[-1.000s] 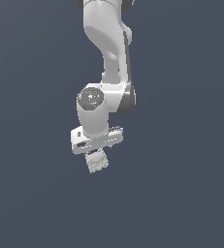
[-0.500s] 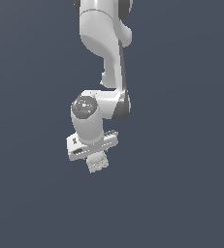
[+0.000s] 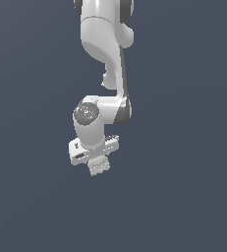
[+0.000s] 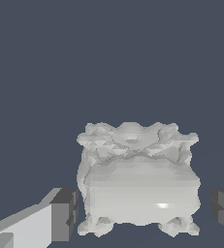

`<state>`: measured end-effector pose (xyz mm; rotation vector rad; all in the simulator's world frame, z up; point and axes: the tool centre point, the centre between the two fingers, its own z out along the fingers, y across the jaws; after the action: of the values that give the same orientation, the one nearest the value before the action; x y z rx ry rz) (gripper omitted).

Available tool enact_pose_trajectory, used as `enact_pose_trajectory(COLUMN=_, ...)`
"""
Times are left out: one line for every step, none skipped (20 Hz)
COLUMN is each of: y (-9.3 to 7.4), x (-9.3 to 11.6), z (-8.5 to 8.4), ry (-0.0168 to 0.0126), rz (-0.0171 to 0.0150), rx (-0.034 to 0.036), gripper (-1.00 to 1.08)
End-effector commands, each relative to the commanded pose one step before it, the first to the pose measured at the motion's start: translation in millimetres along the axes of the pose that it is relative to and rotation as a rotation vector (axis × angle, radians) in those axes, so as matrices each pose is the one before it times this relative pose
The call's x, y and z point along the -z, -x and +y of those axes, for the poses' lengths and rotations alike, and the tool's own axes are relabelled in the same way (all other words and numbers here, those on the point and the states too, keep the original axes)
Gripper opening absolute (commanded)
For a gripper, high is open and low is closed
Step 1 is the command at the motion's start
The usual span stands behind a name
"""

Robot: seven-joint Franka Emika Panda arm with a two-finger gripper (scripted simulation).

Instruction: Pick up the object and move it to a goal position.

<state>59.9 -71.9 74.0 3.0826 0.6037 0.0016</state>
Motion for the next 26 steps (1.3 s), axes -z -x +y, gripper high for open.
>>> enact_pose_trajectory(y=0.76, x=-14.16, z=-0.46, ry=-0.00067, rz=-0.00114, rx=0.00132, gripper=1.00)
enact_pose_trajectory(y=0.28, x=-5.44, z=0.23, ry=0.00000, rz=0.00000, rx=0.00000, gripper=1.00)
enact_pose_trajectory(y=0.00, x=-4.53, z=-0.20, ry=0.00002, rz=0.00010, rx=0.00068, gripper=1.00)
enact_pose_trajectory(y=0.13, x=-3.76, z=0.19, ry=0.00000, rz=0.00000, rx=0.00000, gripper=1.00)
enact_pose_trajectory(y=-0.19, x=-2.85, z=-0.22, ry=0.00002, rz=0.00010, rx=0.00068, gripper=1.00)
enact_pose_trajectory(y=-0.09, x=-2.08, z=0.19, ry=0.00000, rz=0.00000, rx=0.00000, gripper=1.00)
enact_pose_trajectory(y=-0.21, x=-1.25, z=0.20, ry=0.00000, rz=0.00000, rx=0.00000, gripper=1.00)
enact_pose_trajectory(y=-0.34, x=-0.40, z=0.21, ry=0.00000, rz=0.00000, rx=0.00000, gripper=1.00)
enact_pose_trajectory(y=-0.38, x=0.31, z=0.18, ry=0.00000, rz=0.00000, rx=0.00000, gripper=1.00)
enact_pose_trajectory(y=-0.14, x=0.23, z=0.06, ry=0.00000, rz=0.00000, rx=0.00000, gripper=1.00)
enact_pose_trajectory(y=0.00, x=0.00, z=0.00, ry=0.00000, rz=0.00000, rx=0.00000, gripper=-1.00)
enact_pose_trajectory(y=0.00, x=0.00, z=0.00, ry=0.00000, rz=0.00000, rx=0.00000, gripper=-1.00)
enact_pose_trajectory(y=0.00, x=0.00, z=0.00, ry=0.00000, rz=0.00000, rx=0.00000, gripper=-1.00)
enact_pose_trajectory(y=0.00, x=0.00, z=0.00, ry=0.00000, rz=0.00000, rx=0.00000, gripper=-1.00)
enact_pose_trajectory(y=0.00, x=0.00, z=0.00, ry=0.00000, rz=0.00000, rx=0.00000, gripper=-1.00)
enact_pose_trajectory(y=0.00, x=0.00, z=0.00, ry=0.00000, rz=0.00000, rx=0.00000, gripper=-1.00)
enact_pose_trajectory(y=0.00, x=0.00, z=0.00, ry=0.00000, rz=0.00000, rx=0.00000, gripper=-1.00)
enact_pose_trajectory(y=0.00, x=0.00, z=0.00, ry=0.00000, rz=0.00000, rx=0.00000, gripper=-1.00)
enact_pose_trajectory(y=0.00, x=0.00, z=0.00, ry=0.00000, rz=0.00000, rx=0.00000, gripper=-1.00)
enact_pose_trajectory(y=0.00, x=0.00, z=0.00, ry=0.00000, rz=0.00000, rx=0.00000, gripper=-1.00)
enact_pose_trajectory(y=-9.84, x=26.90, z=0.80, ry=0.01233, rz=0.02717, rx=0.00629, gripper=-1.00)
enact_pose_trajectory(y=0.18, x=0.28, z=0.17, ry=0.00000, rz=0.00000, rx=0.00000, gripper=-1.00)
enact_pose_trajectory(y=0.56, x=0.85, z=0.52, ry=0.00000, rz=0.00000, rx=0.00000, gripper=-1.00)
enact_pose_trajectory(y=0.95, x=0.95, z=0.97, ry=-0.00031, rz=-0.00060, rx=-0.00014, gripper=-1.00)
enact_pose_trajectory(y=1.30, x=1.99, z=1.23, ry=0.00000, rz=0.00000, rx=0.00000, gripper=-1.00)
enact_pose_trajectory(y=1.70, x=2.12, z=1.70, ry=-0.00031, rz=-0.00060, rx=-0.00014, gripper=-1.00)
